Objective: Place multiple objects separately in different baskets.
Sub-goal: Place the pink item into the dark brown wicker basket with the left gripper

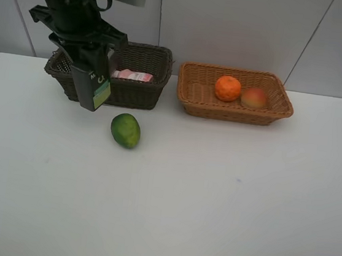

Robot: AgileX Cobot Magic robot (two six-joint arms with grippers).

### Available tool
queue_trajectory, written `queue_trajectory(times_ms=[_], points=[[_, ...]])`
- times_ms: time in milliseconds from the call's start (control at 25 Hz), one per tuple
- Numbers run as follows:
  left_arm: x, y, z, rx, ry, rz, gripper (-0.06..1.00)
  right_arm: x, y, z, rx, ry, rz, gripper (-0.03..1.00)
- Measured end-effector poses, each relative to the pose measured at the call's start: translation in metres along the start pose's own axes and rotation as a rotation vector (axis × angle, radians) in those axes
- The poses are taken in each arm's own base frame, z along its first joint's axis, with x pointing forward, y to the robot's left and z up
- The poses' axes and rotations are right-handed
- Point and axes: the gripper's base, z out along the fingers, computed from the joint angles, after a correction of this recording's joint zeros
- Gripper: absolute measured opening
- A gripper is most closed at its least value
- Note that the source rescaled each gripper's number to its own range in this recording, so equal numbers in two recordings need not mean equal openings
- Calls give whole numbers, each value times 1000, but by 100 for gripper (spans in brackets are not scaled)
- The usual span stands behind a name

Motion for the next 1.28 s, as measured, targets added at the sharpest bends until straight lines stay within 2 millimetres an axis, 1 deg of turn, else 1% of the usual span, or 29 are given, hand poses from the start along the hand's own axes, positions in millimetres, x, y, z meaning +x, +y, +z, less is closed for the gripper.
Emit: queue_trajectory(times_ms=[160, 280, 440, 640, 720, 800, 1040, 1160, 1200, 1240, 1280], points=[[-10, 28, -9, -51, -54, -198, 0, 0, 0, 0, 0, 0, 0, 88], [-18, 52, -10, -78, -121, -304, 0, 0, 0, 0, 0, 0, 0, 88], [-27, 78, -11, -125, -230, -373, 0, 0, 0, 0, 0, 0, 0, 88], [-37, 96, -12, -162, -358, -403, 0, 0, 0, 0, 0, 0, 0, 88], [-42, 101, -5, -166, -383, -417, 0, 0, 0, 0, 0, 0, 0, 88], [-47, 103, 7, -174, -389, -413, 0, 0, 0, 0, 0, 0, 0, 88], [-64, 100, 48, -146, -418, -379, 0, 0, 0, 0, 0, 0, 0, 88], [-69, 99, 62, -131, -432, -369, 0, 0, 0, 0, 0, 0, 0, 88], [-69, 99, 62, -131, -432, -369, 0, 0, 0, 0, 0, 0, 0, 88], [-71, 98, 71, -127, -430, -364, 0, 0, 0, 0, 0, 0, 0, 88], [-72, 98, 74, -124, -432, -362, 0, 0, 0, 0, 0, 0, 0, 88]])
